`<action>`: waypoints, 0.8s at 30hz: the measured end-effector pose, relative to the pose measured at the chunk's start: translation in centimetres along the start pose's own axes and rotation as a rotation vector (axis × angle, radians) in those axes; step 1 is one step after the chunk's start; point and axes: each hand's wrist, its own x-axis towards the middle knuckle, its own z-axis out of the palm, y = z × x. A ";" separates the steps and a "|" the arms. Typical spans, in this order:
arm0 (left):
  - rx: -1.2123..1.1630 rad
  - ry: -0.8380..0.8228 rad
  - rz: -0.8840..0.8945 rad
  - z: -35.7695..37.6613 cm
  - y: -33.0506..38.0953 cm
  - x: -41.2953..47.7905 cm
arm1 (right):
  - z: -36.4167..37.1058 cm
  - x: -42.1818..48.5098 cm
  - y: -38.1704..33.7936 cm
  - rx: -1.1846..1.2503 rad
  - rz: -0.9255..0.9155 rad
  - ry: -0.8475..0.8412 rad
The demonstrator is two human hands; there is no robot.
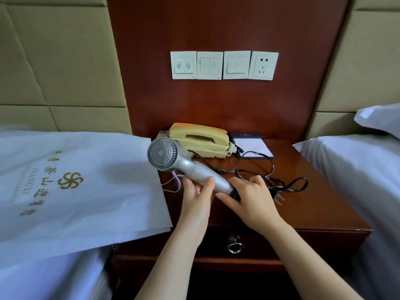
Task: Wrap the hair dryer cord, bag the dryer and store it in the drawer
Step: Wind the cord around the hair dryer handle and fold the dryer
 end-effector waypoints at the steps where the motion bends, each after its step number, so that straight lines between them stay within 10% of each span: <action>1: 0.017 -0.003 0.031 0.6 -0.2 -0.1 | -0.2 -0.2 -0.3 0.017 0.010 0.012; 24: 0.048 0.274 0.298 -0.8 2.8 0.6 | -2.7 -2.8 1.8 -0.223 -0.170 -0.172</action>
